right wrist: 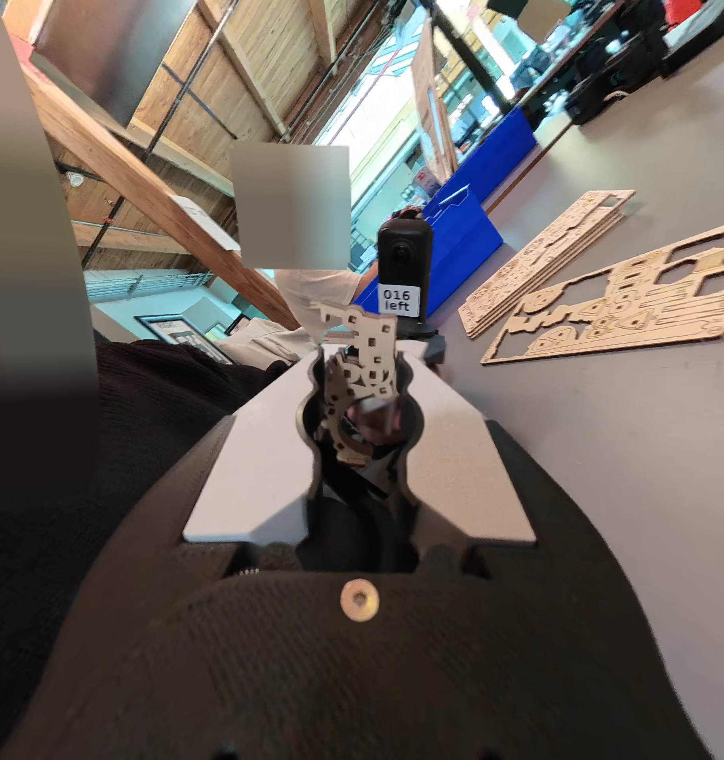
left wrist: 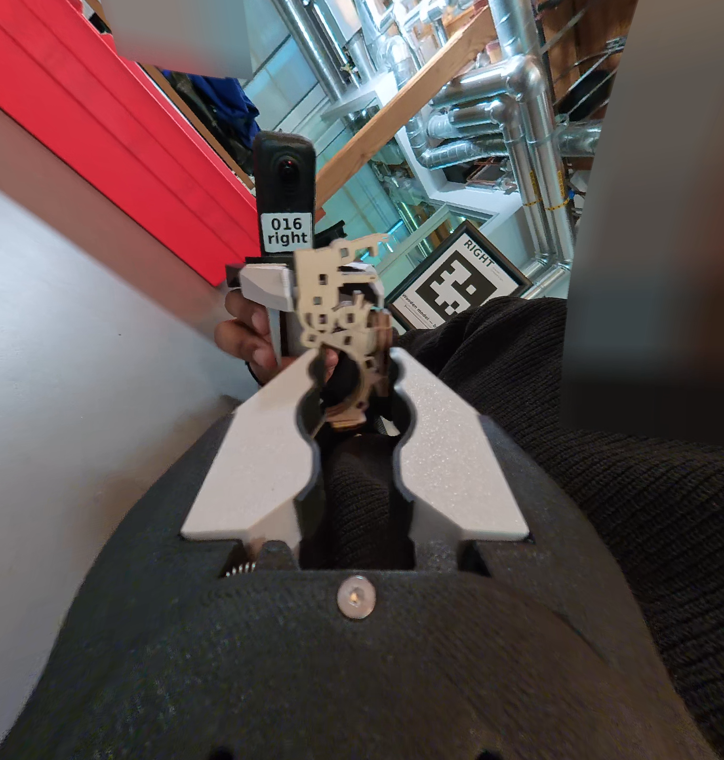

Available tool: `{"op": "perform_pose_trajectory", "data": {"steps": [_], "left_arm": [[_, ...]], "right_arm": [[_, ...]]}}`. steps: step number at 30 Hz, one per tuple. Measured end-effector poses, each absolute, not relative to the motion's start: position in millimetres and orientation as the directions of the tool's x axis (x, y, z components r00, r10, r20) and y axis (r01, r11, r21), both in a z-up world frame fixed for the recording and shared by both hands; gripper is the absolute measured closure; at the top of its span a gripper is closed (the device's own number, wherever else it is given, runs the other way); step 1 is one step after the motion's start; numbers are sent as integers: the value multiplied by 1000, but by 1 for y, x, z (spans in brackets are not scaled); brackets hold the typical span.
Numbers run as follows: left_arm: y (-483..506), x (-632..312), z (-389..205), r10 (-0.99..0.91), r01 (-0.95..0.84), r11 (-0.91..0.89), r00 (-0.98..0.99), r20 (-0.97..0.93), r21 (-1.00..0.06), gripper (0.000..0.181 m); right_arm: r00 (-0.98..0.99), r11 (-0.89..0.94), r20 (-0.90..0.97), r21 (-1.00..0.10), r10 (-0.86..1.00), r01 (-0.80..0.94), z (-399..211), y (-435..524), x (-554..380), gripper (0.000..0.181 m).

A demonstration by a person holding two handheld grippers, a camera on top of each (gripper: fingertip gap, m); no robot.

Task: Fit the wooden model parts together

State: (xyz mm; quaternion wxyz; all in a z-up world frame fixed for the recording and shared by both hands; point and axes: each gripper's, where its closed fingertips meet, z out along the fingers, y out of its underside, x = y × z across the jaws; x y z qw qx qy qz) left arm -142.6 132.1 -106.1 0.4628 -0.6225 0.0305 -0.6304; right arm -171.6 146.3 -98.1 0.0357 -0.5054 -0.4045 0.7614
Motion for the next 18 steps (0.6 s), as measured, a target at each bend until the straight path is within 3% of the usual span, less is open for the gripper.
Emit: {"op": "perform_pose_trajectory", "data": {"steps": [1, 10, 18], "left_arm": [[131, -143, -105, -627, 548, -566, 200, 753, -616, 164], [135, -149, -105, -615, 585, -551, 198, 764, -595, 165], [141, -168, -98, -611, 656, -477, 231, 757, -585, 167]], "right_arm": [[-478, -674, -744, -649, 467, 352, -99, 147, -173, 147], [-490, -675, -755, -634, 436, 377, -98, 142, -172, 130], [-445, -632, -706, -701, 551, 329, -104, 152, -175, 134]]}}
